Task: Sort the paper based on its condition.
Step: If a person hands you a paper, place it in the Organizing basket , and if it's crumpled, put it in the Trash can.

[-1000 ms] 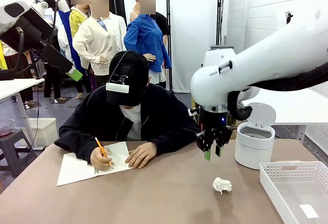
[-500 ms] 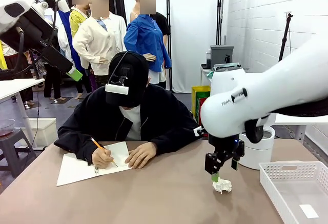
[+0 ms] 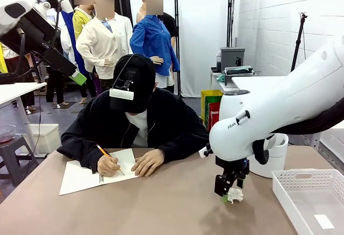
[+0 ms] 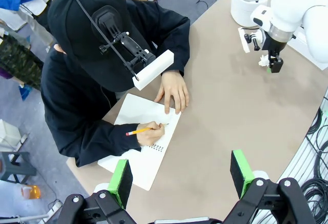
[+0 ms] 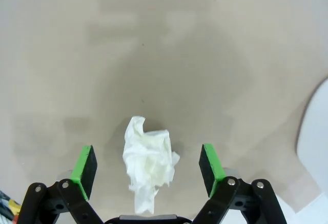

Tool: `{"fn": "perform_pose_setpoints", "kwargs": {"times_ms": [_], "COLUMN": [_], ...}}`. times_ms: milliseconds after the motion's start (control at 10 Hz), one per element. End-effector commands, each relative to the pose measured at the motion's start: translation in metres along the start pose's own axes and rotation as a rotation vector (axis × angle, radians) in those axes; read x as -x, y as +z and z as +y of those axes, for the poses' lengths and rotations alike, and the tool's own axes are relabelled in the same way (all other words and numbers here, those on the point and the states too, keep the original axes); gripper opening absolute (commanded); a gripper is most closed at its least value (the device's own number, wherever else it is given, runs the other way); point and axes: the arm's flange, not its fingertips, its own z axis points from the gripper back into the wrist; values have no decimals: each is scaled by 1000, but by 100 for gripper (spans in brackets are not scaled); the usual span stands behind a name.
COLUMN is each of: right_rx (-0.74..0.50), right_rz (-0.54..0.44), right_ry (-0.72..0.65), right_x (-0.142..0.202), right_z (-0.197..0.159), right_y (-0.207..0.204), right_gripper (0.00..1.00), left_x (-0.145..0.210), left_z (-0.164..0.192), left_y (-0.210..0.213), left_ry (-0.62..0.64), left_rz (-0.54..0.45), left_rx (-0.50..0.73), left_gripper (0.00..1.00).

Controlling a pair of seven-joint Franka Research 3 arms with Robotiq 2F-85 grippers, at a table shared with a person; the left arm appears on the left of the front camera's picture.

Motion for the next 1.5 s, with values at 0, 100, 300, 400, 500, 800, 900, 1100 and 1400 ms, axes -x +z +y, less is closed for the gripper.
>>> {"fn": "perform_pose_setpoints", "kwargs": {"times_ms": [0, 100, 300, 400, 500, 800, 900, 1100, 1400], "right_rx": [-30, -33, -46, -21, -21, -21, -17, -28, -41], "right_rz": [14, 16, 27, 19, 19, 14, 17, 31, 15], "right_ry": [25, 26, 16, 11, 11, 9, 10, -2, -56], "right_x": [-10, -12, -10, -9, -9, -9, -10, -10, -13], "right_z": [-13, -14, -14, -10, -10, -12, -12, -8, 1], "right_y": [-8, -13, -9, -15, -15, -12, -11, -5, 15], "right_gripper": [100, 100, 100, 100, 100, 76, 56, 17, 0], "left_x": [1, 1, 1, 1, 1, 1, 1, 1, 1], "left_z": [0, 0, 0, 0, 0, 0, 0, 0, 0], "left_y": [1, 1, 1, 1, 1, 1, 1, 1, 1], "left_ry": [1, 1, 1, 1, 1, 1, 1, 1, 1], "left_rz": [3, 3, 3, 3, 3, 3, 3, 3, 3], "left_rx": [0, 0, 0, 0, 0, 0, 0, 0, 0], "left_gripper": [100, 100, 100, 100, 100, 100, 100, 100, 100]}}
